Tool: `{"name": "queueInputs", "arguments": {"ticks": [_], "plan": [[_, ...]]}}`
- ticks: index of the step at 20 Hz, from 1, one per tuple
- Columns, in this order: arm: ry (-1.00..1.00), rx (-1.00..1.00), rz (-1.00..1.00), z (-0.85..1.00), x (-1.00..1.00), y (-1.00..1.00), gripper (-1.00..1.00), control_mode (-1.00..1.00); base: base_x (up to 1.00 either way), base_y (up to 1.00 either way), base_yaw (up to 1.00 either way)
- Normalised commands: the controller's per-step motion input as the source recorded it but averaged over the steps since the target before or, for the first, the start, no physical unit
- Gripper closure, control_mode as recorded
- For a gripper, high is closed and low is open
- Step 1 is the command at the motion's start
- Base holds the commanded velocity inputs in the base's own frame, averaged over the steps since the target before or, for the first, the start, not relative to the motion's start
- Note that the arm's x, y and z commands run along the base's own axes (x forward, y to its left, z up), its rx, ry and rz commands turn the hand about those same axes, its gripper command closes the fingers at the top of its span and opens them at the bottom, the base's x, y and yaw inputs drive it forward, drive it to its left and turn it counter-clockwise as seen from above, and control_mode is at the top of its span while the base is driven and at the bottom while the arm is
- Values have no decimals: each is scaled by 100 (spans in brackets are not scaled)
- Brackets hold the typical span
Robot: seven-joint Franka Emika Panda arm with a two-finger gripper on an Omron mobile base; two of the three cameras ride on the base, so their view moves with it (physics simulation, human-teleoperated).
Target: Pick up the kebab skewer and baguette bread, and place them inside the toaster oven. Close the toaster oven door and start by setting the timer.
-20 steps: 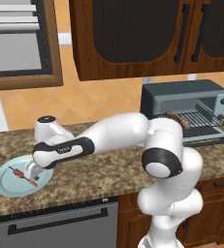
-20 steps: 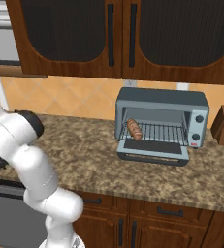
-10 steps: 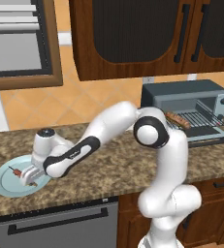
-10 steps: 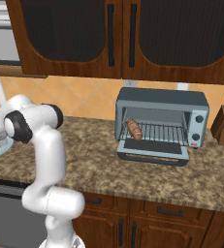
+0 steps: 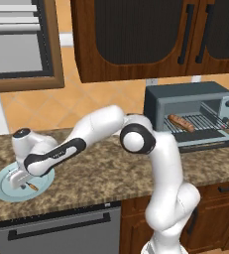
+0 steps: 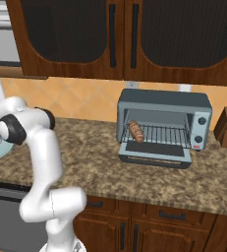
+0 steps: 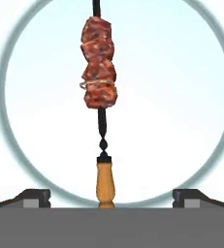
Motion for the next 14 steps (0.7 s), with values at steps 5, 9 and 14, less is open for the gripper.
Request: {"name": "queueInputs", "arguments": {"ticks": [5, 9, 14], "plan": [[0, -14, -8, -16, 0, 0, -100, -100, 0, 0, 0], [0, -6, -7, -14, 0, -8, -100, -100, 0, 0, 0], [0, -3, -5, -22, 0, -37, -100, -100, 0, 0, 0]]}}
